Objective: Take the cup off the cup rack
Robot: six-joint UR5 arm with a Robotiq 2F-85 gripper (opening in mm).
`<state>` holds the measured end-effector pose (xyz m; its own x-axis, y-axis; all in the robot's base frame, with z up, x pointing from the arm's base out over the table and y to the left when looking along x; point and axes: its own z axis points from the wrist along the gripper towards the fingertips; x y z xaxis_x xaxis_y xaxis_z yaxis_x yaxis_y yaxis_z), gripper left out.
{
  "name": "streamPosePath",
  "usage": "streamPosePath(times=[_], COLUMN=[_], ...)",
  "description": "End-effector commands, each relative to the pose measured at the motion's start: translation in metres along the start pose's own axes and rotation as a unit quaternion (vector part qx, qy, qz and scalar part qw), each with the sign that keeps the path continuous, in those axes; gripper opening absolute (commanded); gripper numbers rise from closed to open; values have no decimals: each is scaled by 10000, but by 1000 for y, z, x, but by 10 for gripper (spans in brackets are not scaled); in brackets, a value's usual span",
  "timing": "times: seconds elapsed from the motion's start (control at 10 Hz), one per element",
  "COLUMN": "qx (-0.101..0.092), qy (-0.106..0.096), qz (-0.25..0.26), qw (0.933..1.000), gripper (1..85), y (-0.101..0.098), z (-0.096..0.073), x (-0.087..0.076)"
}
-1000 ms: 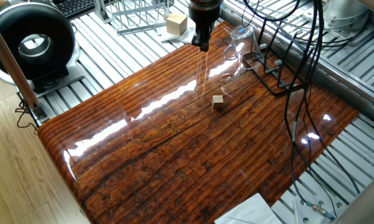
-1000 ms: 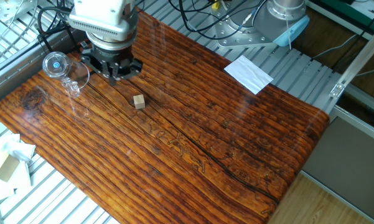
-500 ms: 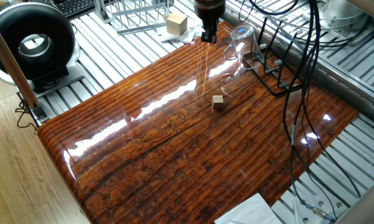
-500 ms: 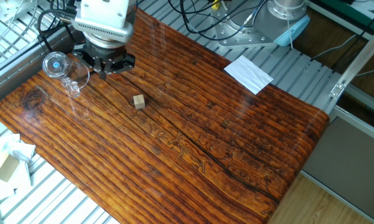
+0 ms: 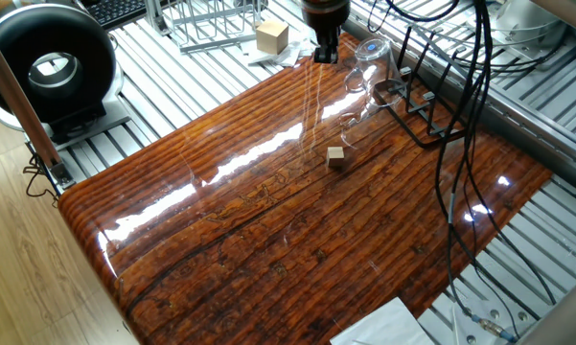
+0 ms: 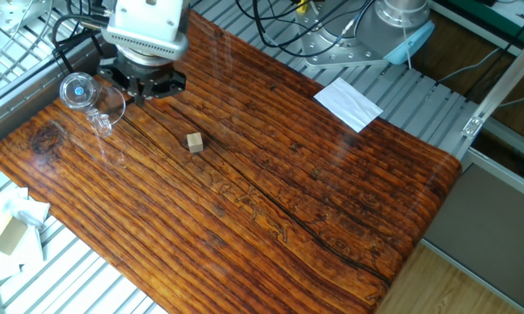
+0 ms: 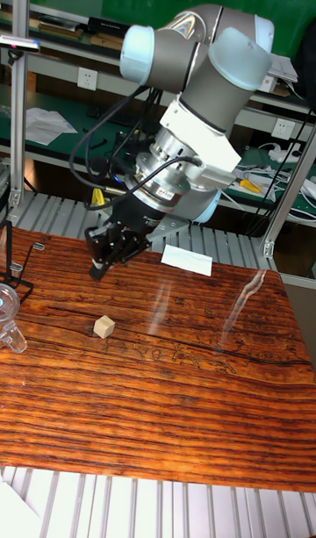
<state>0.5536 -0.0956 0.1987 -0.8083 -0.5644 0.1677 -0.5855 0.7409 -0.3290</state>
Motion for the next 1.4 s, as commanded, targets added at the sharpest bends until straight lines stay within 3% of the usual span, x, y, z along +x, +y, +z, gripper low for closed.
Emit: streamPosePath(times=[0.0, 0.1, 0.3, 0.6, 0.9, 1.3], qx=[174, 212, 30, -371, -835, -713], qy=[719, 845, 641, 289, -278, -298], qz=[-143, -170, 6, 349, 530, 425], qw=[9972, 9961, 9979, 9983, 9947, 9961], gripper=[13, 13, 13, 13, 13, 13], y=[-10, -13, -2, 19, 42, 35], z=[-3, -5, -3, -2, -5, -4], x=[38, 44, 34, 15, -16, -16])
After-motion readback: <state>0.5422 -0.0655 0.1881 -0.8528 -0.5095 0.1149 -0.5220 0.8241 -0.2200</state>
